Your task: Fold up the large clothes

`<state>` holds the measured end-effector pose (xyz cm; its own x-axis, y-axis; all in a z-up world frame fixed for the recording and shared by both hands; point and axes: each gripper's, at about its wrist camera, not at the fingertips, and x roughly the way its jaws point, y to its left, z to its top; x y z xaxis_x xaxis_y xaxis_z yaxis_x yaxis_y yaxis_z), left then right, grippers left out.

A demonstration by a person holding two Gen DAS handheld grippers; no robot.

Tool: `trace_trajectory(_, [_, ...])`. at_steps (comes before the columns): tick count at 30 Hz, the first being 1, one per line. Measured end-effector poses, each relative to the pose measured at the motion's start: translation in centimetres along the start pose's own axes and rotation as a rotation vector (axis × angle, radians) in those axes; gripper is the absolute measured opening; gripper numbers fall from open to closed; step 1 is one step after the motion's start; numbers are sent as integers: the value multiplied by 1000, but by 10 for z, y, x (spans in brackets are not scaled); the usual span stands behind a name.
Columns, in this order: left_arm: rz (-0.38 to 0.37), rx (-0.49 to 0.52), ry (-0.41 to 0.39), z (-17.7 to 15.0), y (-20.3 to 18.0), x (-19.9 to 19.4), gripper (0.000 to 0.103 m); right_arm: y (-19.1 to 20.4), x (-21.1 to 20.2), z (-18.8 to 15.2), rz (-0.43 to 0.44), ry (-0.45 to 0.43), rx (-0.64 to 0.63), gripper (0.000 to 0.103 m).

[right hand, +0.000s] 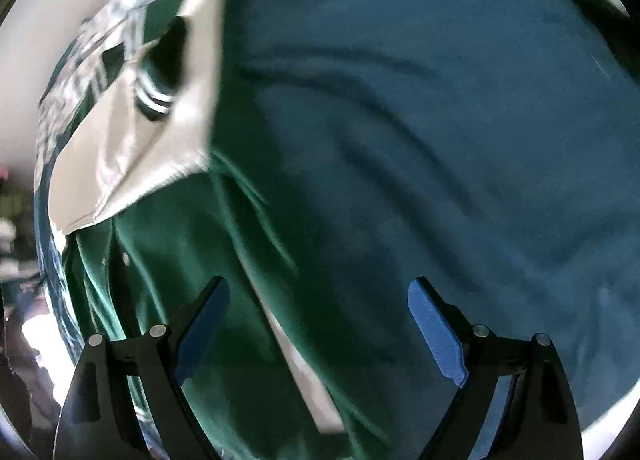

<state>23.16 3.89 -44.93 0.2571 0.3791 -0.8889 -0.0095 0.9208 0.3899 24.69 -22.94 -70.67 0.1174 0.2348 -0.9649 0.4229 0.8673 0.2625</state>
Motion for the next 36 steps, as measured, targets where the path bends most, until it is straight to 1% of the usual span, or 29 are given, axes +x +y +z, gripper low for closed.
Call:
trace_trajectory(1, [39, -36, 47, -17, 16, 15, 93, 13, 8, 10, -11, -8, -47, 92])
trace_trajectory(2, [59, -57, 63, -25, 24, 21, 93, 29, 21, 27, -20, -3, -81, 92])
trace_trajectory(3, [75, -80, 84, -33, 32, 28, 93, 38, 31, 36, -9, 11, -107, 85])
trace_trajectory(4, [77, -117, 108, -42, 41, 36, 93, 49, 42, 46, 7, 18, -135, 72])
trace_trajectory(5, [75, -140, 117, -47, 46, 39, 93, 57, 48, 57, -11, 17, -160, 29])
trace_trajectory(6, [77, -168, 129, -52, 52, 42, 93, 58, 52, 64, -61, 14, -164, 25])
trace_trajectory(7, [74, -202, 144, -57, 58, 45, 93, 52, 52, 72, -61, 6, -136, 25])
trace_trajectory(8, [68, -220, 148, -59, 61, 46, 93, 34, 49, 80, -49, -19, -50, 25])
trace_trajectory(10, [65, -235, 152, -64, 68, 47, 93, 9, 45, 86, -86, -41, 40, 25])
trace_trajectory(12, [51, -228, 155, -69, 74, 49, 93, -12, 52, 89, -17, 3, 133, 25])
trace_trajectory(13, [50, -216, 157, -75, 74, 47, 93, -15, 51, 87, 2, 11, 158, 25])
trace_trajectory(14, [46, -206, 161, -77, 74, 47, 93, -12, 47, 83, -11, 18, 158, 33])
trace_trajectory(15, [41, -199, 165, -83, 75, 44, 93, -7, 41, 78, -44, 29, 156, 42])
trace_trajectory(16, [37, -196, 168, -86, 77, 44, 93, -1, 34, 72, -85, 34, 154, 45])
trace_trajectory(17, [36, -194, 172, -93, 79, 40, 93, 10, 18, 54, -109, 23, 154, 50])
trace_trajectory(18, [33, -194, 180, -100, 80, 36, 93, 20, 8, 41, -83, 11, 149, 52])
trace_trajectory(19, [22, -192, 193, -108, 81, 34, 93, 31, -1, 25, -39, 6, 138, 53])
trace_trajectory(20, [19, -189, 206, -115, 80, 32, 93, 51, -9, -2, 34, 22, 121, 53])
trace_trajectory(21, [16, -187, 219, -122, 79, 31, 93, 64, -9, -20, 86, 45, 109, 53])
trace_trajectory(22, [16, -182, 235, -131, 76, 31, 93, 80, -4, -41, 157, 89, 97, 53])
trace_trajectory(23, [19, -177, 244, -136, 75, 31, 93, 103, 11, -67, 259, 174, 98, 53])
trace_trajectory(25, [21, -168, 262, -147, 71, 33, 93, 133, 42, -106, 426, 303, 137, 53])
trace_trajectory(26, [23, -164, 270, -152, 70, 34, 93, 157, 70, -126, 504, 383, 163, 53])
trace_trajectory(28, [20, -167, 276, -157, 71, 36, 93, 183, 109, -151, 540, 462, 174, 53])
trace_trajectory(29, [17, -168, 277, -158, 71, 35, 93, 192, 125, -159, 534, 493, 170, 51])
trace_trajectory(30, [17, -167, 277, -159, 71, 34, 93, 200, 135, -169, 508, 495, 170, 20])
trace_trajectory(31, [11, -164, 273, -160, 72, 33, 93, 206, 141, -176, 489, 473, 174, 6])
trace_trajectory(33, [-1, -159, 265, -161, 74, 28, 93, 205, 133, -186, 457, 420, 206, 6])
trace_trajectory(36, [-37, -163, 260, -163, 75, 19, 93, 191, 102, -198, 397, 345, 216, 6])
